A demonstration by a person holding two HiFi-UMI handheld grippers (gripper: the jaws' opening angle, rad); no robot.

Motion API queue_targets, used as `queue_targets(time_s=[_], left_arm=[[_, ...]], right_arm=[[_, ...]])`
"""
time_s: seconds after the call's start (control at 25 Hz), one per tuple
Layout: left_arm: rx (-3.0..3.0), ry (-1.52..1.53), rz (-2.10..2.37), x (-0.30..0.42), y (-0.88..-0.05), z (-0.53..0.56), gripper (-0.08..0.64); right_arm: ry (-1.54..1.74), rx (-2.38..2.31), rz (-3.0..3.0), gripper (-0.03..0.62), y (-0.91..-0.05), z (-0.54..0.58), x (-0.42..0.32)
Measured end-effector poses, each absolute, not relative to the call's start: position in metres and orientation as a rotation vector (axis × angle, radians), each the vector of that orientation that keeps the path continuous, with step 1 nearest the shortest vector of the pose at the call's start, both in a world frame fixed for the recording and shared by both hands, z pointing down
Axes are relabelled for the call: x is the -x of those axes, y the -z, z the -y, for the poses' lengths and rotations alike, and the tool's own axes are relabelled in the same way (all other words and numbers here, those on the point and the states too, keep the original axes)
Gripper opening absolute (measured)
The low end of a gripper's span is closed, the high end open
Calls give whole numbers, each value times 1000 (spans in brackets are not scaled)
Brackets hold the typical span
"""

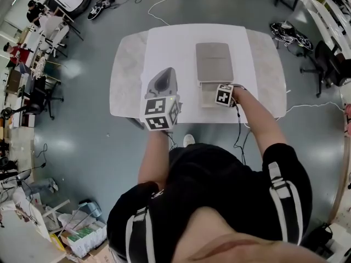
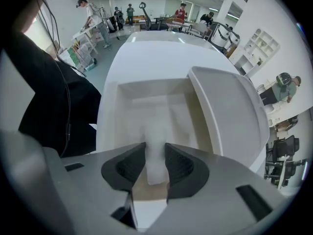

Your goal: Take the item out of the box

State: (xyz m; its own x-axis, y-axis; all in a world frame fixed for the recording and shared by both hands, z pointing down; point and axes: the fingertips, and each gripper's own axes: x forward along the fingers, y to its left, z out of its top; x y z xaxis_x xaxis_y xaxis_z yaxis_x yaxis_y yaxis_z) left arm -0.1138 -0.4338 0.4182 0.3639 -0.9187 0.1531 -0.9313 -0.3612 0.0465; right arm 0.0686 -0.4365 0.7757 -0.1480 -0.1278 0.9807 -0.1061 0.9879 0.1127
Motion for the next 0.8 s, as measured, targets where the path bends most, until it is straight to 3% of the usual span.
queue_targets(time_s=[0.28,0.8], left_arm=[[-2517,-149,1684,108,-414,434,12],[-2568,-116,1595,80,-418,447,12]], right_arm=[[-84,-197,1763,121,-765,418,-74],[-34,-522,2234,118,-629,450,-31]])
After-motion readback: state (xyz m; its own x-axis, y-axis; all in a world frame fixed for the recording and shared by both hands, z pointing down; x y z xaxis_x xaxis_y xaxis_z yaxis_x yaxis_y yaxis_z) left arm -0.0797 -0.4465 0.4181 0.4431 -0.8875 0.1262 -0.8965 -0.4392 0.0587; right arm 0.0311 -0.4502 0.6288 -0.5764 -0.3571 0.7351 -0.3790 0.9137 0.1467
